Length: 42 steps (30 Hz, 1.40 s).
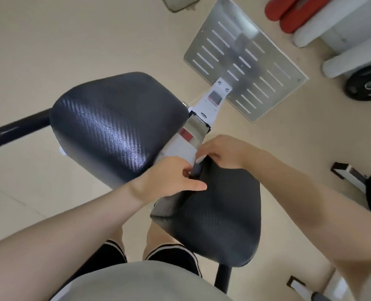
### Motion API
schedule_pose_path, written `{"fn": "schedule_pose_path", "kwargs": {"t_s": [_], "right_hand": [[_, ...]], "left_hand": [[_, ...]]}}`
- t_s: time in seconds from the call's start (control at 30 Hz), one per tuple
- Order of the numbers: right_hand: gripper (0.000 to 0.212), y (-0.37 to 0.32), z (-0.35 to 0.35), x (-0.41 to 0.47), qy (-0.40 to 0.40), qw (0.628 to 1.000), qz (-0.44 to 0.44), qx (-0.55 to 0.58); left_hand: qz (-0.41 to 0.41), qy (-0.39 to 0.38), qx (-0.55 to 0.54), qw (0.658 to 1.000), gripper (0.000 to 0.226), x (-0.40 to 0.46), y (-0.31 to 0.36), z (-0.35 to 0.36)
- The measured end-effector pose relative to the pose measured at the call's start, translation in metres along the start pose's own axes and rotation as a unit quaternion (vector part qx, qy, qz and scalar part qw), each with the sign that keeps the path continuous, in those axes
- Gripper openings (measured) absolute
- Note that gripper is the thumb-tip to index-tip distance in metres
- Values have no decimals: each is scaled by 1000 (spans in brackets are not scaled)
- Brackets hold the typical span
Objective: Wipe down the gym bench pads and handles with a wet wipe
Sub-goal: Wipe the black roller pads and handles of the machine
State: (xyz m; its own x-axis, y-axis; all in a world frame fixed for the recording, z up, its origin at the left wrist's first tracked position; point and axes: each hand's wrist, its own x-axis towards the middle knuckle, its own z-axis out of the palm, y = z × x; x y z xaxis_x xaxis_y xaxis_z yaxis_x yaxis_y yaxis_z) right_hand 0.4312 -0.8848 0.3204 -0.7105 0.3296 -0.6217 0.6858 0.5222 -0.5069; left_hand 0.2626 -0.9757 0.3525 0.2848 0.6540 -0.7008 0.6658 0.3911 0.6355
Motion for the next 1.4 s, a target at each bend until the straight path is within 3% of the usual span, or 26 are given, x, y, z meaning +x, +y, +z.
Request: {"fn": "schedule_pose_path", "kwargs": {"t_s": [0.1, 0.23, 0.37, 0.47, 0.6, 0.73, 0.83, 0.97, 1.03, 1.13, 1.2, 1.4], "right_hand": [[42, 13, -5, 18, -7, 997, 76, 32], [33, -15, 2, 1, -27, 999, -28, 19], [47, -5, 15, -6, -31, 995, -80, 58], [44, 30, 16, 9, 18, 998, -24, 49], [37, 48, 12, 24, 7, 995, 69, 78], [41, 34, 17, 8, 58, 997, -20, 52], [51, 30, 24, -4, 78, 992, -78, 64], [55, 52, 27, 11, 81, 985, -16, 152], [41, 72, 29, 22, 82, 975, 59, 197], [30, 100, 39, 25, 63, 908, 171, 378], [32, 112, 48, 15, 66, 895, 191, 398], [31, 140, 73, -32, 58, 852, 229, 467]], "left_hand": [[0, -10, 11, 1000, 42, 5, 0, 2], [4, 7, -15, 1000, 43, 1, 2, 4], [-33, -18, -35, 999, 32, 5, 9, 0], [-65, -72, -8, 995, 43, 13, 13, -5], [-88, -116, -1, 989, 44, 24, 18, -12], [-87, -98, -39, 991, 20, 36, 25, -10], [-114, -74, -81, 987, 21, 44, 21, -8], [-135, -54, -151, 978, 17, 56, 21, -4], [-147, -42, -208, 966, 20, 66, 24, -2], [-150, -32, -230, 961, 22, 79, 30, 3], [-149, -39, -226, 962, 14, 86, 37, 7], [-142, -39, -197, 969, 31, 101, 46, 12]]}}
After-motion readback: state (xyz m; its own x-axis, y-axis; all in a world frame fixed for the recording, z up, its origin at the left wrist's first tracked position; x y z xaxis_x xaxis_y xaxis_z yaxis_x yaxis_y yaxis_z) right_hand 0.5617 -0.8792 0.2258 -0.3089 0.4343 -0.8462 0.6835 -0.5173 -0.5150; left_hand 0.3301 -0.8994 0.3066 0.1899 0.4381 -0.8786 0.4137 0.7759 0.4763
